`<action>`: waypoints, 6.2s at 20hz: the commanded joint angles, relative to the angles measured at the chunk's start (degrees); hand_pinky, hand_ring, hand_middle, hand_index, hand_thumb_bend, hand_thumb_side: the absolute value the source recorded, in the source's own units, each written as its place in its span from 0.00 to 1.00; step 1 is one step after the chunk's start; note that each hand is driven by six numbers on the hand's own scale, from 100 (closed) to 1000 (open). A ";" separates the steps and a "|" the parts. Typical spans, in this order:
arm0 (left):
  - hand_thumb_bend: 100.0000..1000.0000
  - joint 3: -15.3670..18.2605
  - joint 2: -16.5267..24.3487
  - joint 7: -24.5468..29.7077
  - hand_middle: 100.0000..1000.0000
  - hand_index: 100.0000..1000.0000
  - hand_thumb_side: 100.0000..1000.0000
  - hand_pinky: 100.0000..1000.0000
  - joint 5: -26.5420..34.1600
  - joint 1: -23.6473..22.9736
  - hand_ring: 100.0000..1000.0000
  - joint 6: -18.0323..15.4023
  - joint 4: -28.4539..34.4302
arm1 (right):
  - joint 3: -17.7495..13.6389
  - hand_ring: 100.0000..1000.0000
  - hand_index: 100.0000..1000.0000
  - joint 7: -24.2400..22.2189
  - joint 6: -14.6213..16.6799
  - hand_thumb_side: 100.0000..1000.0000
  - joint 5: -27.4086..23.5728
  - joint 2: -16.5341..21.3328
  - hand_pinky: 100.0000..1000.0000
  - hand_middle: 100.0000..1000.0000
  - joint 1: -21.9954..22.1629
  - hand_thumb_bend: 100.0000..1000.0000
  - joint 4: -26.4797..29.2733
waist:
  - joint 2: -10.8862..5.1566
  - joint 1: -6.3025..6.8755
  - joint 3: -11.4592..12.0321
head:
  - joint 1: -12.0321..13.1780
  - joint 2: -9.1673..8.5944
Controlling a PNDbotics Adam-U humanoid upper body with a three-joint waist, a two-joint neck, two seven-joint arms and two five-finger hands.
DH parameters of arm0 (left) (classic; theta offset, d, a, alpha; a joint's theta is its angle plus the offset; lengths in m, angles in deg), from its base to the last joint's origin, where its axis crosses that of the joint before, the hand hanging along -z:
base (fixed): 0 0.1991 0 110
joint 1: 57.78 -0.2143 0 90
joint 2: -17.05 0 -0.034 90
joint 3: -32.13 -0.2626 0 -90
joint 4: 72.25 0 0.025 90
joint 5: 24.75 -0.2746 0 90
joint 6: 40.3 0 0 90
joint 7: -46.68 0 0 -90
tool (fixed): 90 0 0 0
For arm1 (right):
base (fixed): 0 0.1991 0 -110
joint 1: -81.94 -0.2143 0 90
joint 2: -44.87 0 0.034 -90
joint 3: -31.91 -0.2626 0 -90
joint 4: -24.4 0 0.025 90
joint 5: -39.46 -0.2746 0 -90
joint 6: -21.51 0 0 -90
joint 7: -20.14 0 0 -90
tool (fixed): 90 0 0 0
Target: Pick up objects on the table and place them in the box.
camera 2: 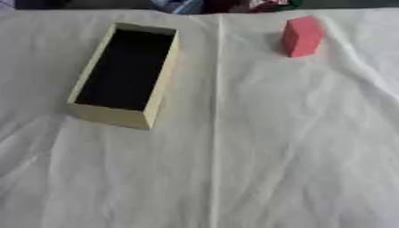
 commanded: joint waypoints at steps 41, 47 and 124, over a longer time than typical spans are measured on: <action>0.00 -1.33 2.45 2.17 0.49 0.66 0.01 0.52 0.93 -0.39 0.50 0.80 1.16 | 15.56 0.92 0.96 -39.34 27.11 0.51 43.31 -18.81 0.88 0.96 -40.51 0.19 -60.97 | -4.75 -0.71 0.71 | -2.90 -0.12; 0.00 -1.43 2.48 2.38 0.49 0.66 0.01 0.52 0.97 -0.16 0.50 0.79 1.16 | 15.44 0.96 0.97 -43.52 28.01 0.32 45.71 -19.54 0.92 0.96 -40.76 0.42 -62.74 | -4.24 -0.90 1.04 | -3.23 -0.36; 0.00 -1.35 2.75 3.36 0.48 0.65 0.04 0.51 -0.05 1.66 0.49 0.65 1.16 | 7.08 0.94 1.00 -50.51 21.14 0.00 52.71 -16.50 0.89 1.00 -44.79 0.39 -63.02 | 5.40 -0.58 4.02 | -7.92 -9.14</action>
